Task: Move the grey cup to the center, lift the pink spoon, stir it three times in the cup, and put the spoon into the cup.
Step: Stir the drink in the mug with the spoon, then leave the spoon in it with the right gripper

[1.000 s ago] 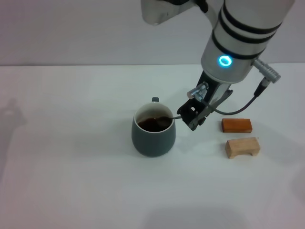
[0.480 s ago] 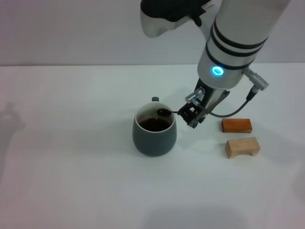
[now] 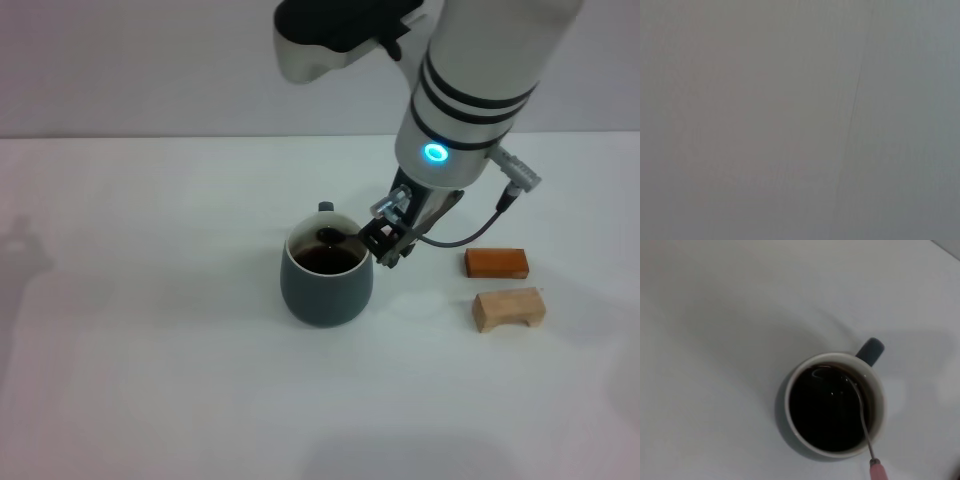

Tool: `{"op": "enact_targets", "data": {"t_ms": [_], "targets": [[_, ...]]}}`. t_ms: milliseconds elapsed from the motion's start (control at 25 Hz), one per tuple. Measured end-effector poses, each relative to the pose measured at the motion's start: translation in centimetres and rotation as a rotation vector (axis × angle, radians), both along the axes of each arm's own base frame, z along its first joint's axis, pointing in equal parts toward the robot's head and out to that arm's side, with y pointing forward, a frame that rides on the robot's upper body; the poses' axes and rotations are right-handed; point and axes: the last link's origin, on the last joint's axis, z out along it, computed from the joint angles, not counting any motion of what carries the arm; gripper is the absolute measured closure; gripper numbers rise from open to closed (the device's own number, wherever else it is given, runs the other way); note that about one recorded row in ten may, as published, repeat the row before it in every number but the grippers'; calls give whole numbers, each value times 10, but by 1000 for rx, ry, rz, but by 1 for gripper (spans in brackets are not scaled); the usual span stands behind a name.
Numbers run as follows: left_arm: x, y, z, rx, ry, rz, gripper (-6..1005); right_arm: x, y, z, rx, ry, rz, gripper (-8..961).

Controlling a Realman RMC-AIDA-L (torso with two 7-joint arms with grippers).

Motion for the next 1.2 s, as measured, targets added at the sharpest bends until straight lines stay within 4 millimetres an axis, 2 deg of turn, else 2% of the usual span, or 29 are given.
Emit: {"op": "enact_targets", "data": {"t_ms": [560,760,1040,1200], "targets": [[5,2,1,4,-8,-24,990,-7,-7,-6,-34,15,-3,832],[5,1,-1,2,-8,-27,990,-2,-6,-12,-32,6,-17,832],[5,-2,-2,0,-6,-33,989,18,-4,-18,-23,-16,-73,832],[4,-5,-3,-4,-5,-30,989,23,-10,-25,-50,-13,-95,833]]}}
